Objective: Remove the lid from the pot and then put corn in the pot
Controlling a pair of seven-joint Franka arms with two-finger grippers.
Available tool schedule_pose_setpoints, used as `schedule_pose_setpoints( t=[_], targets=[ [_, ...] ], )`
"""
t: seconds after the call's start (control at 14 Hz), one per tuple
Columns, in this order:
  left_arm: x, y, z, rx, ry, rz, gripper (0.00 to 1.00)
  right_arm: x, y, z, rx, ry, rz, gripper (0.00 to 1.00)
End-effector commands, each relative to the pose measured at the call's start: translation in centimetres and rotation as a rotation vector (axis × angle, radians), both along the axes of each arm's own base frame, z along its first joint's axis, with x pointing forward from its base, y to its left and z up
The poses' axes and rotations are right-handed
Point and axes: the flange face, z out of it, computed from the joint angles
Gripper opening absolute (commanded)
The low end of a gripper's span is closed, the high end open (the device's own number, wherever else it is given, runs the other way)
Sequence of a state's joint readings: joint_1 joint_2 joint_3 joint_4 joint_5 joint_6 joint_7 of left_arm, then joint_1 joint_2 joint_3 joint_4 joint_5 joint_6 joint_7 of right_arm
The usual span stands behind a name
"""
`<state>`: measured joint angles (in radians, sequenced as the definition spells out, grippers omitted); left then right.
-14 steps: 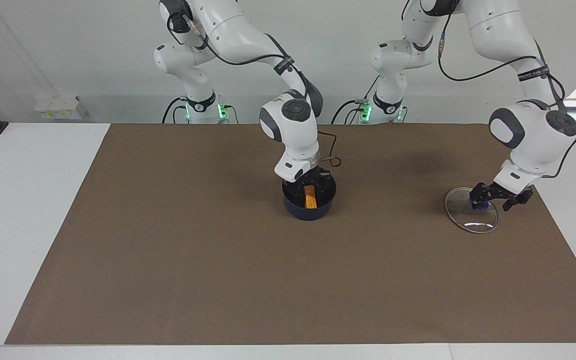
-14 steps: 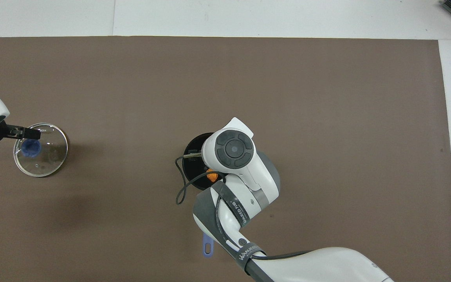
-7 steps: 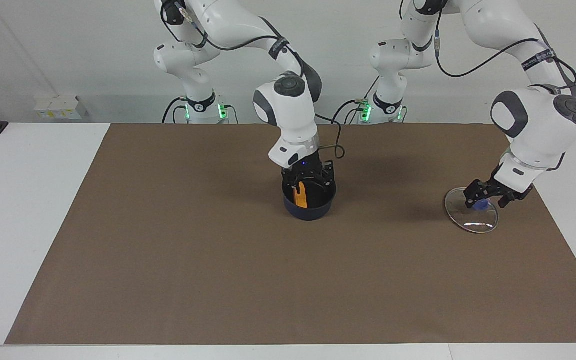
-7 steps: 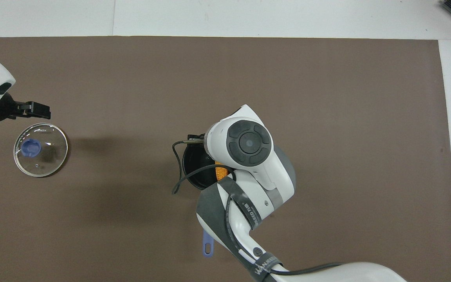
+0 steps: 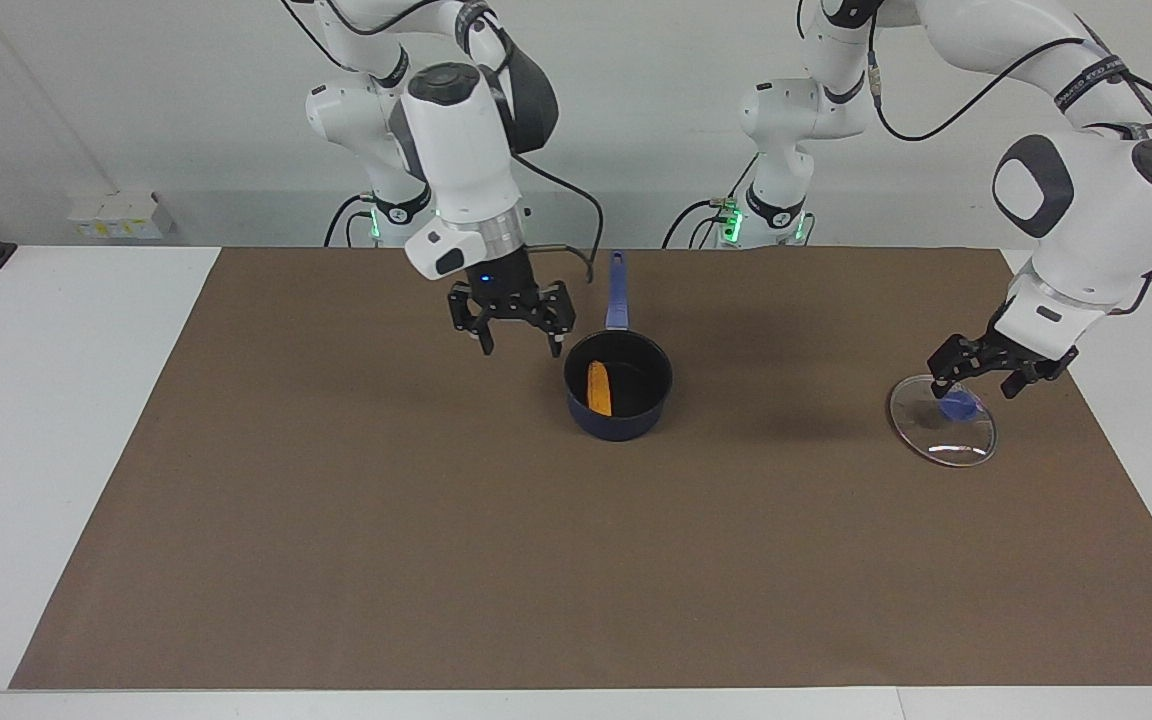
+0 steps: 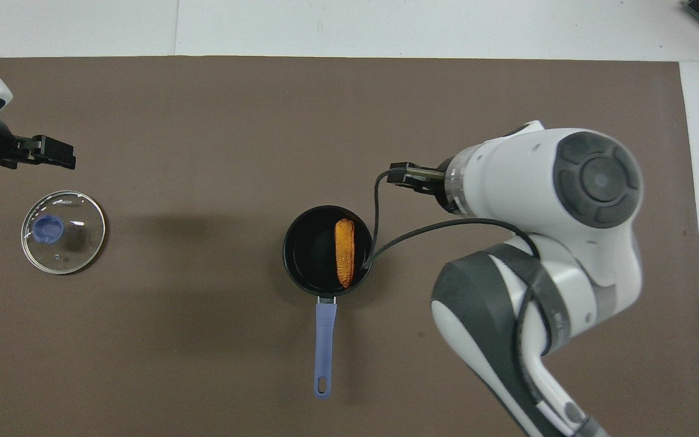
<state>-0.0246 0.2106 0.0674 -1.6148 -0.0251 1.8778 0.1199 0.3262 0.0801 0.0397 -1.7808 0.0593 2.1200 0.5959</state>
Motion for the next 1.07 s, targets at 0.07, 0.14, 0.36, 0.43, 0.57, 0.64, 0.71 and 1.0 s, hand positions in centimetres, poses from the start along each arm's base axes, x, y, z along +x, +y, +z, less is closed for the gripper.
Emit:
schedule_pose_setpoints(
  t=[0.07,0.14,0.36,0.43,0.57,0.64,0.71,1.0],
  targets=[
    [-0.3,0.1,1.3,0.013,0.030,0.001,1.00,-0.9,-8.2,3.8,-0.037,0.000,0.003,1.00],
    [-0.3,0.2,2.1,0.015,0.028,0.000,1.00,-1.0,-10.2,4.6,-0.044,0.010,-0.009,1.00],
    [-0.7,0.4,3.6,0.011,0.056,0.003,1.00,-1.6,-15.0,7.1,-0.073,0.058,0.000,1.00],
    [-1.1,0.2,4.4,0.008,0.071,0.002,1.00,-1.7,-16.3,7.9,-0.079,0.071,0.006,1.00],
    [-2.1,-0.3,5.5,0.005,0.094,-0.003,1.00,-1.9,-17.8,9.6,-0.099,0.084,0.026,1.00],
    [-2.8,-1.1,6.7,0.000,0.082,-0.015,1.00,-1.9,-18.1,10.6,-0.112,0.097,0.040,1.00],
    [-3.7,-2.0,8.6,-0.001,0.058,-0.030,1.00,-2.0,-18.3,11.7,-0.127,0.109,0.051,1.00],
    [-6.6,-2.0,11.8,-0.007,0.076,-0.030,1.00,-2.0,-18.8,12.0,-0.161,0.170,0.089,1.00]
  ],
)
